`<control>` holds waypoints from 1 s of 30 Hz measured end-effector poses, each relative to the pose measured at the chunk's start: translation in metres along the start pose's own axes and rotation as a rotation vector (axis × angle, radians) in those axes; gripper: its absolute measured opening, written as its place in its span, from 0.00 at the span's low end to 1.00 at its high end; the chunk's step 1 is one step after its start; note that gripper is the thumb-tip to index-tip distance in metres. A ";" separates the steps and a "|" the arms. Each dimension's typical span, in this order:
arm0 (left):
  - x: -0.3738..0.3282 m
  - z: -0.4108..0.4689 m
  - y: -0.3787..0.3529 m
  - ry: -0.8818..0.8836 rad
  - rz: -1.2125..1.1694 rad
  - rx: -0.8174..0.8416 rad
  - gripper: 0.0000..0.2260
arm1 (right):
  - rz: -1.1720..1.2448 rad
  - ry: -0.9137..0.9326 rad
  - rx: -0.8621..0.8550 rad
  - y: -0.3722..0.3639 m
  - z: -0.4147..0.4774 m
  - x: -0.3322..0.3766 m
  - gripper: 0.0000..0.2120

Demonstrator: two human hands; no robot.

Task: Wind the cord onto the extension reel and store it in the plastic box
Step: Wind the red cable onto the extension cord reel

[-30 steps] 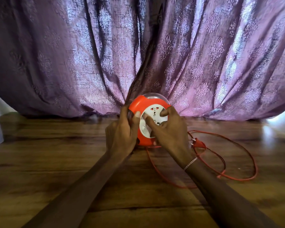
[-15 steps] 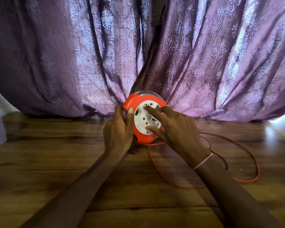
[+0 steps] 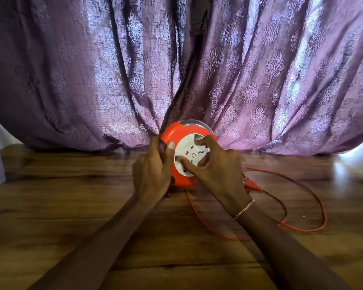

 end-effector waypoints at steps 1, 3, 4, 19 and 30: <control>-0.002 0.000 0.000 -0.011 0.006 0.002 0.21 | 0.110 -0.141 0.042 -0.002 -0.001 0.000 0.28; -0.004 -0.001 0.000 -0.031 0.040 0.020 0.22 | 0.429 -0.416 0.187 -0.008 -0.004 0.000 0.25; -0.003 -0.001 0.000 -0.033 0.057 0.029 0.23 | 0.621 -0.536 0.275 -0.012 -0.006 0.000 0.25; 0.010 0.003 0.004 0.064 -0.038 -0.050 0.21 | -0.397 0.585 0.019 0.004 -0.001 0.008 0.26; -0.009 0.001 0.000 -0.035 0.019 -0.008 0.24 | 0.783 -0.683 0.347 -0.010 -0.003 0.001 0.27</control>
Point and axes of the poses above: each hand's wrist, its own z-axis towards the middle knuckle, its own y-axis out of the back of the hand, x = y × z, the point moved 4 cm from there along z, towards the middle knuckle, and after that the axes turned 13 degrees about -y, right-handed, at the moved point
